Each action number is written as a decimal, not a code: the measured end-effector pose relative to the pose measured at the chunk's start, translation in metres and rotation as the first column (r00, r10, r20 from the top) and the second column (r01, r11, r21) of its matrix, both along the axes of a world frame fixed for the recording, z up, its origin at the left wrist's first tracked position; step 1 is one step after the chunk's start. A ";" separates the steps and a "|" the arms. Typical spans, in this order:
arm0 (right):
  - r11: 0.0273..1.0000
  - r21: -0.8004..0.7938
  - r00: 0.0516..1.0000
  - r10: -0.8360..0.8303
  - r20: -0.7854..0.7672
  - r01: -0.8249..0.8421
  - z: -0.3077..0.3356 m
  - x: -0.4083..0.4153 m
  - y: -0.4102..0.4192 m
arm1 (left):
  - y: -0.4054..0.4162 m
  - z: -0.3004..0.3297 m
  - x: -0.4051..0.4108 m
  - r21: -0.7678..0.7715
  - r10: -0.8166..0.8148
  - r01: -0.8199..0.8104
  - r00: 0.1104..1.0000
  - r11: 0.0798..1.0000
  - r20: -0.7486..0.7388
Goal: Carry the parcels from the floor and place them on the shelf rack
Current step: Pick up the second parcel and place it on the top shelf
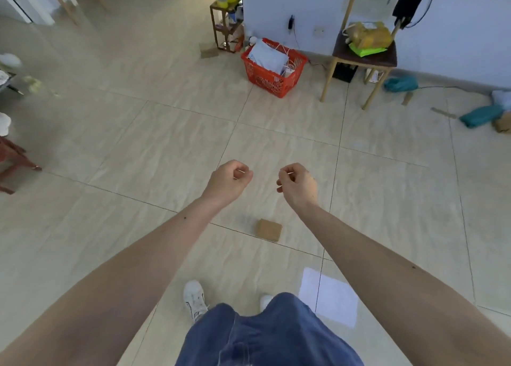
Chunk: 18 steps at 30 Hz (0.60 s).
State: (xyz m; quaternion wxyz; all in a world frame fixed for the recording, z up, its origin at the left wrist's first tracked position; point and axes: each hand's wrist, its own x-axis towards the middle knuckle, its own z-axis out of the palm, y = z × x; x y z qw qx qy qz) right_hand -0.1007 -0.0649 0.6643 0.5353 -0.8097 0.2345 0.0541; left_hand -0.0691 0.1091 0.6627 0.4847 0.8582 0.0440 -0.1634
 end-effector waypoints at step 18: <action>0.794 -0.007 0.794 -0.608 -0.013 0.608 -0.021 0.076 0.066 | 0.021 -0.018 0.175 0.055 -0.597 0.597 0.802 0.801 -0.011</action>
